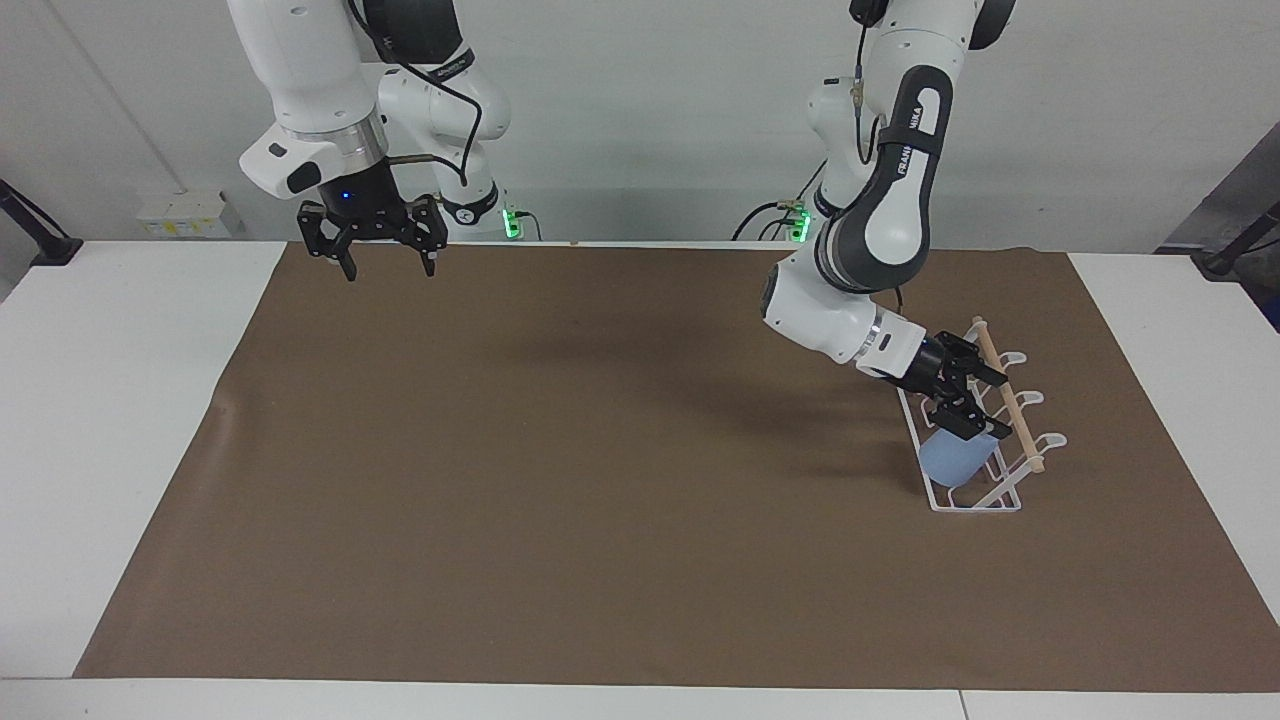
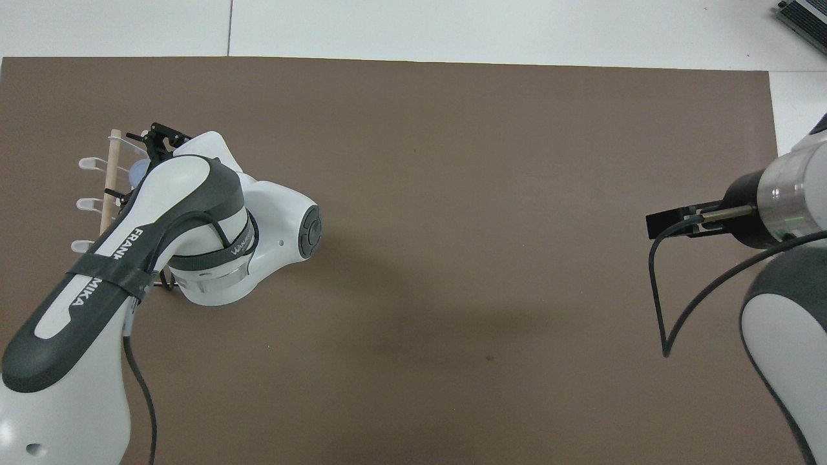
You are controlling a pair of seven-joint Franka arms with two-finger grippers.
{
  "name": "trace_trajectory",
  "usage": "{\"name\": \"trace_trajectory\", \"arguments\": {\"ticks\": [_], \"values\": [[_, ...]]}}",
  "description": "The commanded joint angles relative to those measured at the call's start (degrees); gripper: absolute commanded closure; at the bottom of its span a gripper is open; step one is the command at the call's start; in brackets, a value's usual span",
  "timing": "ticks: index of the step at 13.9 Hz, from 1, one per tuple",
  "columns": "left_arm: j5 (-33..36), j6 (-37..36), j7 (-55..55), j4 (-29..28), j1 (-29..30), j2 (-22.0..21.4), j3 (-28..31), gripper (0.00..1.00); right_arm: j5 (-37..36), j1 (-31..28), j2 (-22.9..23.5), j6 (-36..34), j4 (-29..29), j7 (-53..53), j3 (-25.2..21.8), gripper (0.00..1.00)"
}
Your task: Hang cup on cup holder
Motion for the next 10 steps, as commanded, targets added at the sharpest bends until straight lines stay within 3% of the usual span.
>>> {"name": "trace_trajectory", "arguments": {"ticks": [1, 4, 10], "values": [[0.74, -0.01, 5.19, 0.25, -0.92, -1.02, 0.26, 0.06, 0.14, -1.05, -0.16, -0.76, 0.12, -1.26, 0.56, 0.0], [-0.31, 2.35, 15.64, 0.25, -1.35, -3.13, -0.09, 0.06, 0.14, -1.05, -0.16, -0.76, 0.12, -1.26, 0.65, 0.0], [-10.39, 8.86, 43.56, 0.25, -1.27, -7.52, -0.09, 0.0, 0.14, -1.05, -0.16, -0.76, 0.12, -1.26, 0.56, 0.0]]}}
